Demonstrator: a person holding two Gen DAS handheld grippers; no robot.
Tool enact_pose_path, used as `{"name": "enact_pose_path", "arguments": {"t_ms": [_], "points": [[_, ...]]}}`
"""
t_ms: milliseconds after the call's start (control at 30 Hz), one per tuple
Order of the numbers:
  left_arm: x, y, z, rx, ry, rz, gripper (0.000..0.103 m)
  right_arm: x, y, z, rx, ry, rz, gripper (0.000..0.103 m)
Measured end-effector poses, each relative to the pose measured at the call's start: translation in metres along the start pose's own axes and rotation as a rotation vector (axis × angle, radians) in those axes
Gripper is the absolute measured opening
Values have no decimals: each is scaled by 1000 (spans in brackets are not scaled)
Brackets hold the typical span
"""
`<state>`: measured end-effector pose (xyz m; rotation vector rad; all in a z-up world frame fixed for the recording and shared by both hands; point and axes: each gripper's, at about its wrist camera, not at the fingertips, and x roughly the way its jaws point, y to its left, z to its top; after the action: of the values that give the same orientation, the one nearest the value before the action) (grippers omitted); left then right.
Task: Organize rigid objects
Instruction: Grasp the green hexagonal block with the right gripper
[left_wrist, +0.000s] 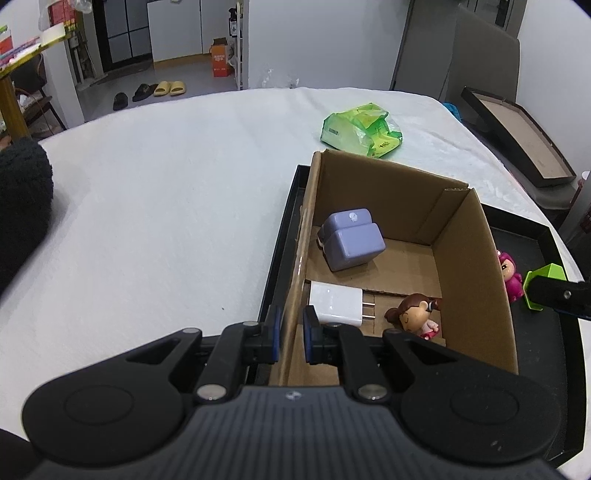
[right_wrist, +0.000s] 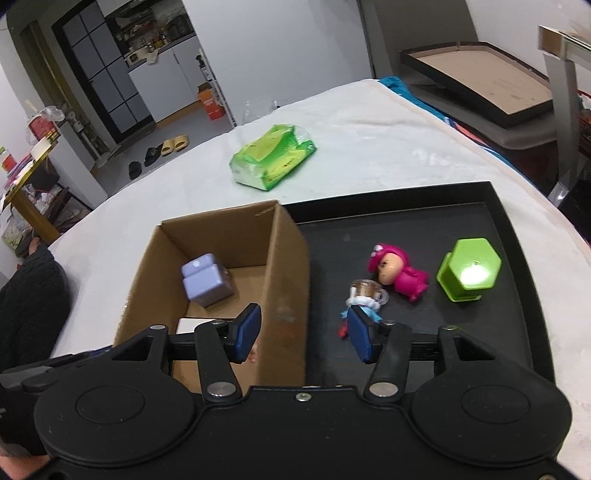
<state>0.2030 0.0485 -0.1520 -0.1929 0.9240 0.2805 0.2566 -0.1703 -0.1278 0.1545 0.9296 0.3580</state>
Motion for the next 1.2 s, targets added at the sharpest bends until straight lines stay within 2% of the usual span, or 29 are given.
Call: {"name": "enact_pose_path", "arguments": {"t_ms": [167, 400, 467, 533, 633, 800, 1000, 1200], "points": [[-2, -11, 2, 38, -9, 42, 15, -4, -19, -4, 7, -12, -17, 67], [2, -19, 4, 59, 1, 81, 19, -1, -53, -4, 42, -22, -51, 73], [3, -21, 5, 54, 11, 77, 27, 2, -63, -4, 52, -29, -71, 76], [5, -24, 5, 54, 18, 70, 48, 4, -72, -4, 58, -38, -97, 77], [7, -30, 5, 69, 13, 90, 62, 9, -84, -3, 77, -42, -108, 79], [11, -34, 5, 78, 21, 110, 66, 19, -97, 1, 72, -58, -156, 88], [17, -40, 7, 90, 30, 131, 67, 33, -110, 9, 60, -77, -179, 89], [21, -45, 7, 96, 40, 150, 67, 46, -115, 17, -18, -71, -198, 87]]}}
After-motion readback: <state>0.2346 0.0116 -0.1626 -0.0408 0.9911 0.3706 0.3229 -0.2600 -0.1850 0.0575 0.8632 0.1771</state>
